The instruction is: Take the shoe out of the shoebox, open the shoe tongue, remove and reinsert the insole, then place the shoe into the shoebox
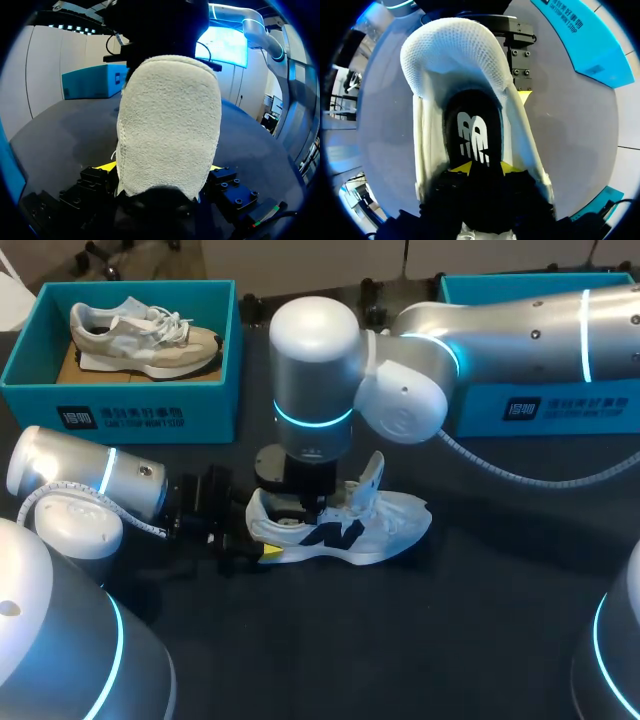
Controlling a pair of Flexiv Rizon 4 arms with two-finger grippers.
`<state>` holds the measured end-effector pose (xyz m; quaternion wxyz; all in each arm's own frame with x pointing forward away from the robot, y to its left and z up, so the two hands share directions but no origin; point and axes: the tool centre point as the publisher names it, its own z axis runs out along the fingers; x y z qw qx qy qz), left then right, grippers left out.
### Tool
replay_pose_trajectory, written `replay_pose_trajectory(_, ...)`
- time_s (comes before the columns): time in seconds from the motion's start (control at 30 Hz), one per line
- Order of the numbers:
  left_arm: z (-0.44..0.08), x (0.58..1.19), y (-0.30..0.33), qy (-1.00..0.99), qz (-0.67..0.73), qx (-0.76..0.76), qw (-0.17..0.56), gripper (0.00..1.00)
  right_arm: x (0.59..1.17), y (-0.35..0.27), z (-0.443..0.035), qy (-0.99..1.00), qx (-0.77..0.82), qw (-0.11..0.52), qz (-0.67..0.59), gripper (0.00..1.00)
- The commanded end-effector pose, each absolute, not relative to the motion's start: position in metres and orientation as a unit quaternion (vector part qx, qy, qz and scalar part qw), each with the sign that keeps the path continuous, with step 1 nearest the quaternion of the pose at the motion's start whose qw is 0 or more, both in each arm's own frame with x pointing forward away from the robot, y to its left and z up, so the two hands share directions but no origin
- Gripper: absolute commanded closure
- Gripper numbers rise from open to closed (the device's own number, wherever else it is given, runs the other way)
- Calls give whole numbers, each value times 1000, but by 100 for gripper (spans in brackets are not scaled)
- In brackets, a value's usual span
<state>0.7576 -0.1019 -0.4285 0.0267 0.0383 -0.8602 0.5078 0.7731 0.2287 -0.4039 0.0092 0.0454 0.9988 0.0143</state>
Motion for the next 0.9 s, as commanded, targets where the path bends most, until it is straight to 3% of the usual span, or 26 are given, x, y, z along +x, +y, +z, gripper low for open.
replay_pose_trajectory(0.03,-432,757,-104,-861,507,39,27,100,770,232,-417,999,46,4,13,79)
replay_pose_trajectory(0.17,-432,757,-104,-861,507,39,27,100,769,231,-418,999,51,2,14,100)
replay_pose_trajectory(0.37,-432,757,-104,-861,507,39,27,100,766,228,-413,999,52,3,13,100)
replay_pose_trajectory(0.9,-432,757,-104,-861,507,39,27,100,770,215,-342,996,60,58,11,100)
